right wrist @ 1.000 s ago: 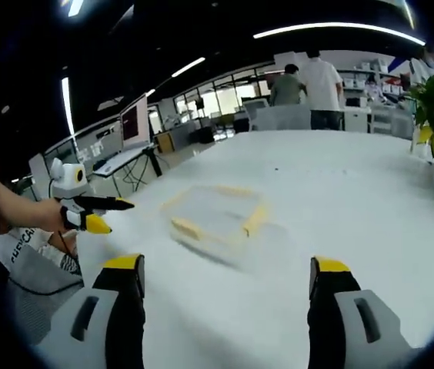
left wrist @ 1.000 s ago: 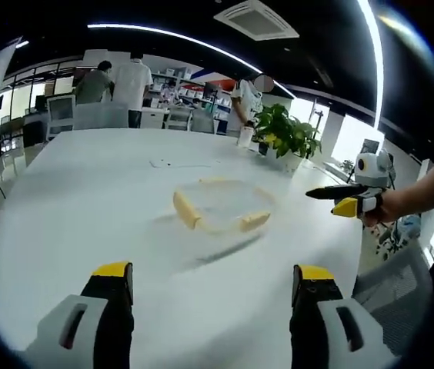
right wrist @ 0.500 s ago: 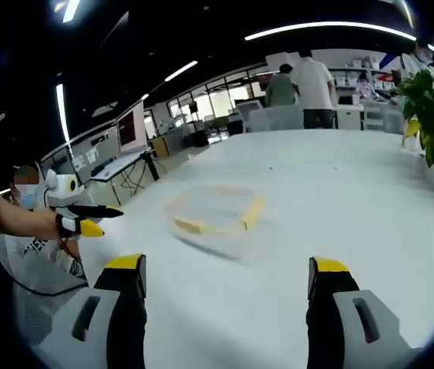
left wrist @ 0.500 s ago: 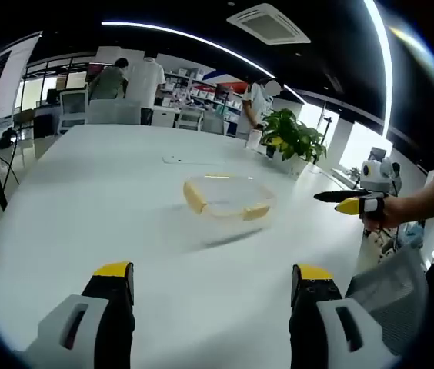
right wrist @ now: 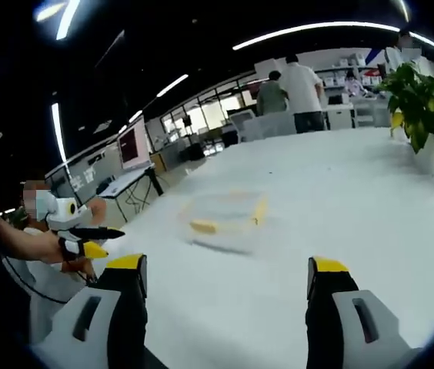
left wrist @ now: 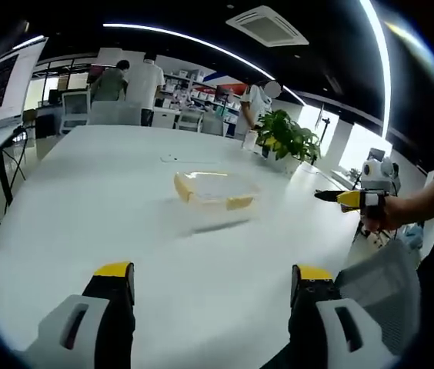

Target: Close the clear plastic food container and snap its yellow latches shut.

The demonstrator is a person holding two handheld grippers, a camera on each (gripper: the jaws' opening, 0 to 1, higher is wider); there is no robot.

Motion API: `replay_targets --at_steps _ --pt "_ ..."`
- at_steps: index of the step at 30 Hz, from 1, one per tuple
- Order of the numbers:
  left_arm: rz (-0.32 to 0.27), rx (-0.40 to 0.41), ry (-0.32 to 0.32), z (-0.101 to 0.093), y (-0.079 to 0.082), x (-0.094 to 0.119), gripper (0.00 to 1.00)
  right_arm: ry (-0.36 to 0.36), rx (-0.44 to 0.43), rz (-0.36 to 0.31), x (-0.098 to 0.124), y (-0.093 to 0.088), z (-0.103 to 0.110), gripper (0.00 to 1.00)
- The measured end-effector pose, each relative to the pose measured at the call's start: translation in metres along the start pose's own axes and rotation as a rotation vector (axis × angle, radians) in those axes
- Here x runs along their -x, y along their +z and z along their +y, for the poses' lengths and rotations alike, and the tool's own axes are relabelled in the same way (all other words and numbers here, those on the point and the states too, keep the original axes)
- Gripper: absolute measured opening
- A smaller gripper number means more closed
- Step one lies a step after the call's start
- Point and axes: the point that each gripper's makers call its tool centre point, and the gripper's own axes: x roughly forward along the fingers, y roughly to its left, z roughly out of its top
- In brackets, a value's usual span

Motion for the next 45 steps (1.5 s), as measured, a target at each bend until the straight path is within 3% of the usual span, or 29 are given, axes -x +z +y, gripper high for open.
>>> replay_targets --at_steps 10,16,19,26,30,33,45 --pt "-0.029 -0.008 0.01 -0.007 0.001 0.015 0.8 0.014 0.032 -0.013 0.008 -0.011 0.023 0.83" --pt "-0.045 -0.008 0.014 -0.011 -0.002 0.018 0.79 0.048 0.096 -0.003 0.006 -0.017 0.039 0.83" --pt "-0.088 -0.052 0.002 -0.019 0.006 0.02 0.79 0.067 0.108 -0.006 0.004 -0.022 0.042 0.81" --pt "-0.017 -0.114 0.003 -0.022 -0.011 0.011 0.76 0.028 0.05 0.009 0.003 -0.027 0.027 0.84" --pt "-0.029 -0.114 -0.008 -0.024 -0.01 0.011 0.75 0.025 0.048 0.007 0.003 -0.027 0.029 0.84" --pt "-0.002 -0.115 -0.018 -0.025 -0.017 0.009 0.73 0.031 0.07 0.02 0.002 -0.031 0.033 0.84" --pt "0.021 -0.118 -0.016 -0.023 -0.02 0.007 0.72 0.058 0.097 0.106 -0.003 -0.049 0.038 0.82"
